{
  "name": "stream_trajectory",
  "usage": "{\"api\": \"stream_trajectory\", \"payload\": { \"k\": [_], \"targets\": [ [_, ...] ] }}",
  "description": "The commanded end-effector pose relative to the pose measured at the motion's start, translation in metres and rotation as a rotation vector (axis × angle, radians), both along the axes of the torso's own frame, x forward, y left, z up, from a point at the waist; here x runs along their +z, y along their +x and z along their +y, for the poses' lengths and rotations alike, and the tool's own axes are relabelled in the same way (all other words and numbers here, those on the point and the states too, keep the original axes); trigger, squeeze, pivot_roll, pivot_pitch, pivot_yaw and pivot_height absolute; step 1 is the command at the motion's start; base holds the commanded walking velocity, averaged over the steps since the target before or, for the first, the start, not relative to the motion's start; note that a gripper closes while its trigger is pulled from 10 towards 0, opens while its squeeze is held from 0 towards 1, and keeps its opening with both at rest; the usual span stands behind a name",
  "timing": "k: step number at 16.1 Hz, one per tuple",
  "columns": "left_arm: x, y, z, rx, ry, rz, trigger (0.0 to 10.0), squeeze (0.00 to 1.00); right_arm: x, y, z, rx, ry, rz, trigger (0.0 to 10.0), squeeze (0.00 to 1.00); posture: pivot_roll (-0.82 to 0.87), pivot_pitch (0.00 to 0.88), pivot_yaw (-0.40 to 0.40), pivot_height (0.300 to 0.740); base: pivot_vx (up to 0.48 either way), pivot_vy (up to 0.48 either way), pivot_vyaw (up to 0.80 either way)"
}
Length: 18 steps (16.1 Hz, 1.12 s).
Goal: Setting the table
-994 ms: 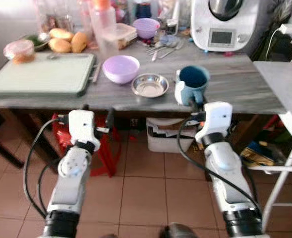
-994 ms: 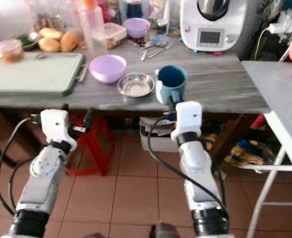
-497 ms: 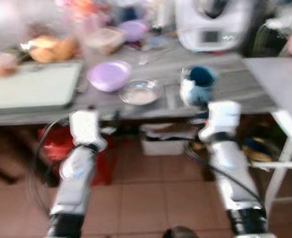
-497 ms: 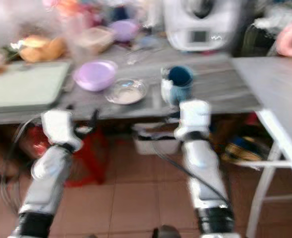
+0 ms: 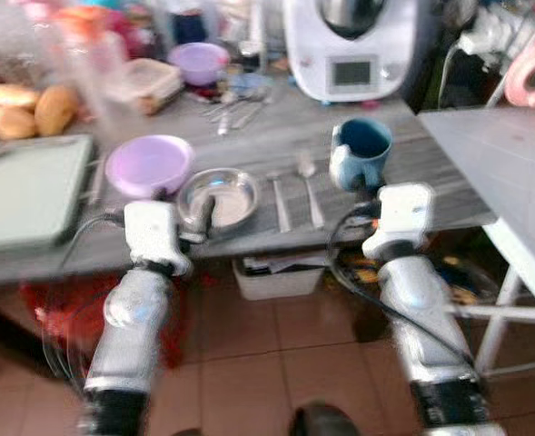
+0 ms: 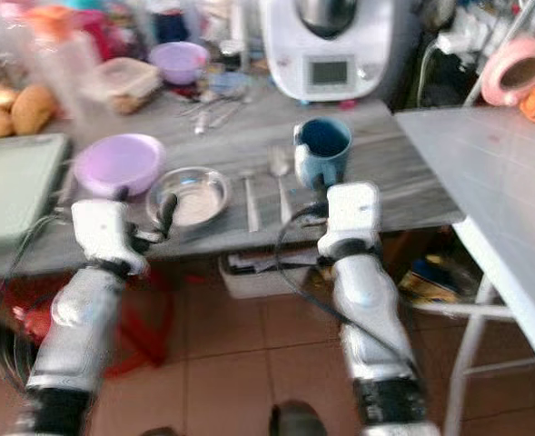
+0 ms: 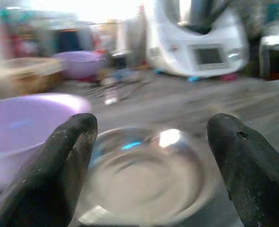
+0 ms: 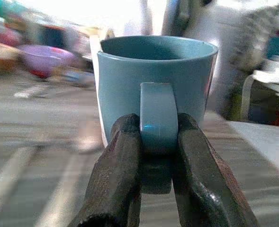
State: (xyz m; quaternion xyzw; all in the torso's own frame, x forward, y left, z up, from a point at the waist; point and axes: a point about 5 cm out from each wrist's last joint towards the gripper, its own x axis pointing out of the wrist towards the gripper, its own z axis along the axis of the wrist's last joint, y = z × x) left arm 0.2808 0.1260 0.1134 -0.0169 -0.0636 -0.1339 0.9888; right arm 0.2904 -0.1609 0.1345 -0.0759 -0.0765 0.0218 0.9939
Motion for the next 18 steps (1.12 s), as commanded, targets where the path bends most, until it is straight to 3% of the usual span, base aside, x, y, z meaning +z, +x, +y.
{"api": "stream_trajectory", "payload": {
  "k": [1,7,10,12,15,18],
  "targets": [
    [0.007,0.003,0.014,0.056,0.022,-0.030,10.0,0.00,0.012,0.003,0.011,0.042,0.015,-0.053,10.0,0.00,-0.01,0.000,0.016,0.719,0.281,0.000,0.80],
    [0.009,0.003,0.019,0.081,0.030,-0.043,10.0,0.00,0.013,0.003,0.013,0.059,0.015,-0.059,10.0,0.00,-0.01,0.000,0.015,0.719,0.000,0.000,0.80],
    [0.011,0.001,0.024,0.119,0.035,-0.051,10.0,0.00,0.019,0.007,0.006,0.082,0.012,-0.079,10.0,0.00,-0.01,0.000,0.016,0.719,0.000,0.000,0.00],
    [0.007,-0.010,0.032,0.117,0.048,-0.031,10.0,0.00,0.025,0.015,-0.004,0.080,-0.066,-0.098,10.0,0.00,0.00,0.000,0.020,0.719,0.000,0.000,0.00],
    [-0.006,-0.029,0.044,0.110,0.088,0.027,10.0,0.00,0.022,0.032,-0.019,0.064,-0.029,-0.036,10.0,0.00,0.02,0.000,0.021,0.719,0.000,0.000,0.00],
    [-0.003,-0.031,0.043,0.112,0.086,0.023,10.0,0.00,0.021,0.044,-0.014,0.129,-0.020,-0.013,10.0,0.00,0.03,0.022,0.026,0.719,0.000,0.000,0.00]
  ]
}}
